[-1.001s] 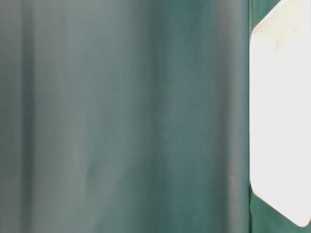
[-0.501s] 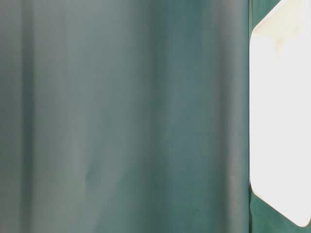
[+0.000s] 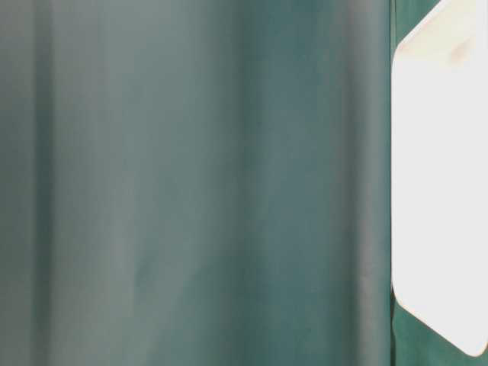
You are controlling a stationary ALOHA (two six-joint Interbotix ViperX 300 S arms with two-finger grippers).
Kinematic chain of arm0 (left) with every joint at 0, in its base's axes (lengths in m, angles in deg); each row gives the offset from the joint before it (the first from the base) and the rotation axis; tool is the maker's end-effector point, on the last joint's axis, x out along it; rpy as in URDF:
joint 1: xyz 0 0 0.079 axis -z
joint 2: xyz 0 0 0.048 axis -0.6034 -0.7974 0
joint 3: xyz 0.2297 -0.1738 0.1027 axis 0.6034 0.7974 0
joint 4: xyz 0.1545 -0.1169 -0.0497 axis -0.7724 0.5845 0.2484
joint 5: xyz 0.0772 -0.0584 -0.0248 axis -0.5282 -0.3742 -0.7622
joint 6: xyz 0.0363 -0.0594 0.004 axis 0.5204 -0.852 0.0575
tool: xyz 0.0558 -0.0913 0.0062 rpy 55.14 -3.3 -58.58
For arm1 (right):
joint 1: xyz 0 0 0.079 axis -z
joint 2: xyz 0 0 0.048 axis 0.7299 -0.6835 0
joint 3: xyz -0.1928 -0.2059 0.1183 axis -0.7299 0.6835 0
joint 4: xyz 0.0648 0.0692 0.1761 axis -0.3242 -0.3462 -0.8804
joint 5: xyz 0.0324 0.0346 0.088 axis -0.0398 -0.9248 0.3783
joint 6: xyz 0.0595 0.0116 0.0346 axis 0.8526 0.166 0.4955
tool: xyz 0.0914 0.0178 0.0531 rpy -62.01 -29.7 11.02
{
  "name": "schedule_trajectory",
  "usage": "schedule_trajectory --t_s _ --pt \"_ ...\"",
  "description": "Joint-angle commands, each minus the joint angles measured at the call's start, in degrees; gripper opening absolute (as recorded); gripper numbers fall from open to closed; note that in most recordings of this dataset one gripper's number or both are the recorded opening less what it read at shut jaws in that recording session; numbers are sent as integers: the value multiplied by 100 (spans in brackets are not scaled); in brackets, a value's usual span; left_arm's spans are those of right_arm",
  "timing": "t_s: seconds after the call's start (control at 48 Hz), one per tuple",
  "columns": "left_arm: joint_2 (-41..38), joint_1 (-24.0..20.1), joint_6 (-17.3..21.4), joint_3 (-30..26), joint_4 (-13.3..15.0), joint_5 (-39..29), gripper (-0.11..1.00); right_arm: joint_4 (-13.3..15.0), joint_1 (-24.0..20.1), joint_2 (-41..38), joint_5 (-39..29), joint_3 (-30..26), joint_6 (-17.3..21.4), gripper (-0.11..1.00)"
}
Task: Put the tape alternately from left to right into the white case.
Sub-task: 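Move both grippers inward from the rest pose toward the tape rolls, then move the right gripper over the teal tape roll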
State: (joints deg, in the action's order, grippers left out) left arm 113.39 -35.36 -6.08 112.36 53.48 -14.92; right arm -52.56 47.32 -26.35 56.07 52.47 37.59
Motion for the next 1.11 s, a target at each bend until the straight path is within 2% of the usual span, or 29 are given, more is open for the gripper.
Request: schedule_trajectory --t_s 0.0,0.209,0.375,0.563,0.667,1.084 --pt "-44 9 18 -176 9 -18 76 0 9 -114 18 -185 9 85" --pt "-501 9 0 -439 9 -220 76 -9 9 -483 -404 -519 9 85" --pt "-1011 9 0 -861 9 -747 76 -26 9 -826 -782 -835 26 85" --pt "-1450 -18 -18 -1116 9 -1292 76 -26 9 -1178 -1160 -1011 299 85" --pt "-1626 -35 -18 -1178 9 -1371 76 -18 9 -1336 -1230 -1063 431 85" --pt "-2408 -211 -9 -1547 18 -1758 76 -18 114 -2215 -1608 -1433 439 85"
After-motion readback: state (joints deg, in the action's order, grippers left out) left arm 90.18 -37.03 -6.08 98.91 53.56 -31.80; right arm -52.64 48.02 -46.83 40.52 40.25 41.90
